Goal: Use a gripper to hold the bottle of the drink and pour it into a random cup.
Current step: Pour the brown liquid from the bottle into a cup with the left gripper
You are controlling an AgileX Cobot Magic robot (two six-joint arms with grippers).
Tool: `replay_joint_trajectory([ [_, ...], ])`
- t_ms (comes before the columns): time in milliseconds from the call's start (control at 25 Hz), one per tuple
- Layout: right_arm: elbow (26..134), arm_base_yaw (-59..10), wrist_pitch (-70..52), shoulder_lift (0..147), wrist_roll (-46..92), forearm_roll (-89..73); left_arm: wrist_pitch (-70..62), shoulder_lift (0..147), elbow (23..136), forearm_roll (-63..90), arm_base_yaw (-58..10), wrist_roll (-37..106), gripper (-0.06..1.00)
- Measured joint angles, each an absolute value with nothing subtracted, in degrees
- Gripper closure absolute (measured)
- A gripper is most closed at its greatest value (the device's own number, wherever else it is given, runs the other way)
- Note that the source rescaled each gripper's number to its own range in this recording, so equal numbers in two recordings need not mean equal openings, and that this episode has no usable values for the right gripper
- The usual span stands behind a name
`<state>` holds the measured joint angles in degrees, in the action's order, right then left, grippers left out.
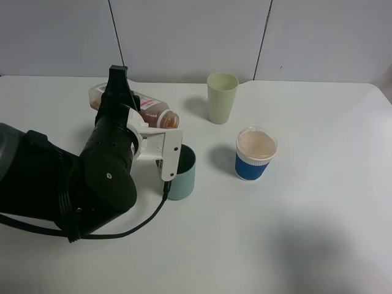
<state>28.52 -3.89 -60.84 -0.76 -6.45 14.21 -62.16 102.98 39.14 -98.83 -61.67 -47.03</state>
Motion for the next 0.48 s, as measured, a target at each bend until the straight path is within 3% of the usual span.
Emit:
replay_joint_trajectory([
  [480,28.5,-3.9,-60.8,-0.8,-6.4,14.2,-63.1,103.0,37.0,-99.1,-61.7,-46.6,0.94],
])
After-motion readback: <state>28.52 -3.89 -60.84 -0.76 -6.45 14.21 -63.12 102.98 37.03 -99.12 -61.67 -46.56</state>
